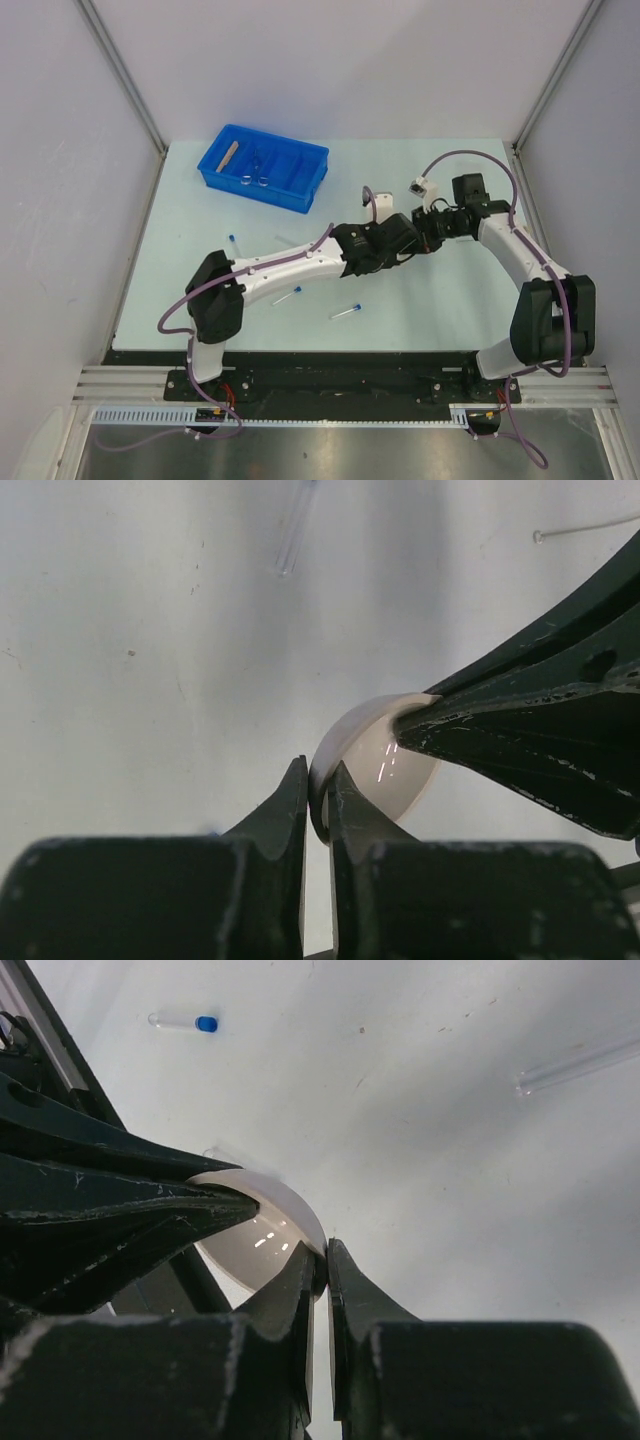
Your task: Organize the chemistry lab equipment
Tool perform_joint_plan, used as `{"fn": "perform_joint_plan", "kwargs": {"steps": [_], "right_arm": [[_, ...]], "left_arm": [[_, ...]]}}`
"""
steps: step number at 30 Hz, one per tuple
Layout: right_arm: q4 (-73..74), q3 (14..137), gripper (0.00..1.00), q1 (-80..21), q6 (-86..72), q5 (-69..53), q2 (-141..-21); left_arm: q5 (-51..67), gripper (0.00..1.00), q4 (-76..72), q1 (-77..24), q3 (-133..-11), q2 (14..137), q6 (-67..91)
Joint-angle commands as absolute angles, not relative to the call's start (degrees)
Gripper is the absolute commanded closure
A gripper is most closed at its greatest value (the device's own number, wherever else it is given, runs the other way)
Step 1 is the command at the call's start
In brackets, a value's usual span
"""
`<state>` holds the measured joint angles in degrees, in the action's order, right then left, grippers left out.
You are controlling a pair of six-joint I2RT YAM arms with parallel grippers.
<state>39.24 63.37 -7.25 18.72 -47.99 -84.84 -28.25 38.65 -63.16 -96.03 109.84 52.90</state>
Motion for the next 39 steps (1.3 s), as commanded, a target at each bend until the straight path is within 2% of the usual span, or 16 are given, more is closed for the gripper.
{"fn": "perform_joint_plan", "kwargs": {"steps": [1, 3, 7, 8, 10, 11, 14, 15, 21, 25, 33, 39], "right_arm": [[38.8, 62.4, 0.93, -8.1, 21.4, -49.9, -81.1], [38.8, 61.6, 0.91, -8.0, 22.2, -50.9, -80.5], [41.0, 61.4, 0.82, -7.9, 26.2, -54.1, -78.8], [42.5, 61.3, 0.67, -7.7, 28.5, -55.9, -78.5], [43.4, 60.8, 0.49, -7.6, 30.5, -57.1, -77.6], [44.9, 60.6, 0.33, -7.3, 31.5, -58.5, -76.6], [46.9, 59.0, 0.17, -6.2, 38.0, -62.0, -73.8], [47.2, 58.3, 0.14, -4.8, 40.6, -63.0, -73.0], [47.9, 53.2, 0.1, 3.3, 48.7, -69.0, -67.9], [47.1, 52.0, 0.1, 6.8, 49.5, -68.7, -67.4], [47.1, 51.5, 0.09, 8.3, 50.9, -67.0, -69.1], [47.0, 51.4, 0.09, 8.3, 51.7, -65.3, -70.0]], "left_arm": [[-33.3, 0.94, 39.5, -62.8, -97.3, 110.1, 45.8], [-32.5, 0.99, 37.5, -62.8, -95.7, 109.0, 43.5], [-28.5, 1.0, 26.5, -62.0, -86.7, 103.2, 36.3], [-27.3, 1.0, 24.7, -61.5, -85.2, 102.1, 35.5], [-22.1, 1.0, 19.2, -59.7, -80.3, 98.8, 32.8], [-19.8, 1.0, 17.2, -59.1, -78.5, 97.6, 32.1], [-12.5, 1.0, 10.4, -55.6, -72.0, 92.7, 30.2], [-10.7, 1.0, 9.2, -54.7, -69.5, 90.8, 29.8], [-0.6, 1.0, 7.5, -44.8, -64.0, 84.9, 26.5], [6.2, 1.0, 10.3, -33.4, -65.6, 83.9, 24.6], [12.7, 1.0, 18.7, -18.7, -80.2, 94.8, 21.1], [11.9, 1.0, 23.9, -14.9, -94.7, 107.1, 18.9]]}}
